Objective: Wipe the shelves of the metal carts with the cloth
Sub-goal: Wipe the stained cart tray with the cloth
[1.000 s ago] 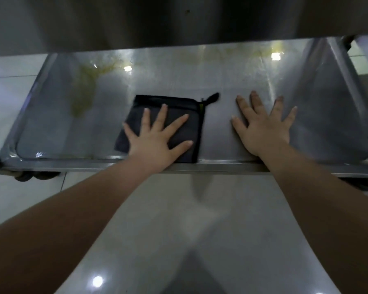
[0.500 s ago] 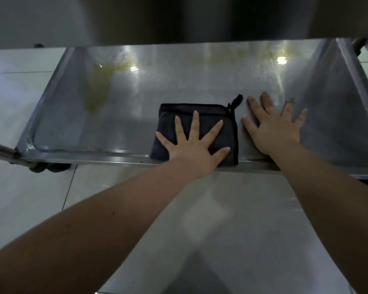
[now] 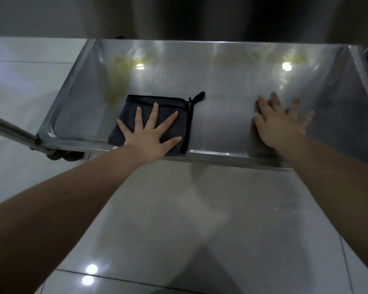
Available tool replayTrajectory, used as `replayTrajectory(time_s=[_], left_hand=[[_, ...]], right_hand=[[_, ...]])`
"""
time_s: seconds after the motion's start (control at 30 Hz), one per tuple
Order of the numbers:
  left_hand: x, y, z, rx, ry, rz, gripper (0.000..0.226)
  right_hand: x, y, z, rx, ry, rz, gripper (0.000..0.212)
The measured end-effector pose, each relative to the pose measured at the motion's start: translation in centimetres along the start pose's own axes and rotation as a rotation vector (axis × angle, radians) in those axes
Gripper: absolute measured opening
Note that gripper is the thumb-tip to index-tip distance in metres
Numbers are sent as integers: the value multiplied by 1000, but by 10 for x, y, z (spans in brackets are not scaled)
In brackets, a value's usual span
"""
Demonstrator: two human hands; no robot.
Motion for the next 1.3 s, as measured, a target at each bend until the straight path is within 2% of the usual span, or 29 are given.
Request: replayTrajectory(time_s=[0.1,0.17,0.27,0.37,0.47,0.6,0.73,0.87,0.97,1.07,1.3], left_hand=[[10,8,2,-17,-21,-102,56],[26,19,2,-106,-34,-123,53],[73,31,-2,-249,12,-123,53],[132,25,-3,-223,70,-24,55],[181,26,3,-246,91,10,55],[211,27,14,-229,18,55,58],[220,24,18,-277,79,-53,63],[227,20,16,-272,137,-40,69],[223,19,16,-286,96,-77,64],[227,22,12,-362,77,-229,60],[224,22,10,-369,83,-282,62]], right_hand=[[76,11,-15,-95,235,38,58],[138,9,-32,-94,373,99,59],[212,-3,-55,-65,465,86,61],[254,-16,-61,-35,427,64,62],[280,-22,-60,-95,414,6,62],[287,-29,-50,-43,366,37,62],[239,-27,-32,-73,367,-8,66],[158,-13,-9,-119,167,-44,74],[146,-14,-6,-91,49,-55,73],[193,-18,-14,-90,26,-32,69],[394,-35,-51,-116,364,-11,68]])
Point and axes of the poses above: each hand's wrist, its own z-axis towards the middle knuckle, its own y-axis out of the back of the hand, x = y × z, the point moved 4 cm from there along z, towards the middle knuckle, and after that the axes turned 1 degree about -x, right-handed, at the moved point
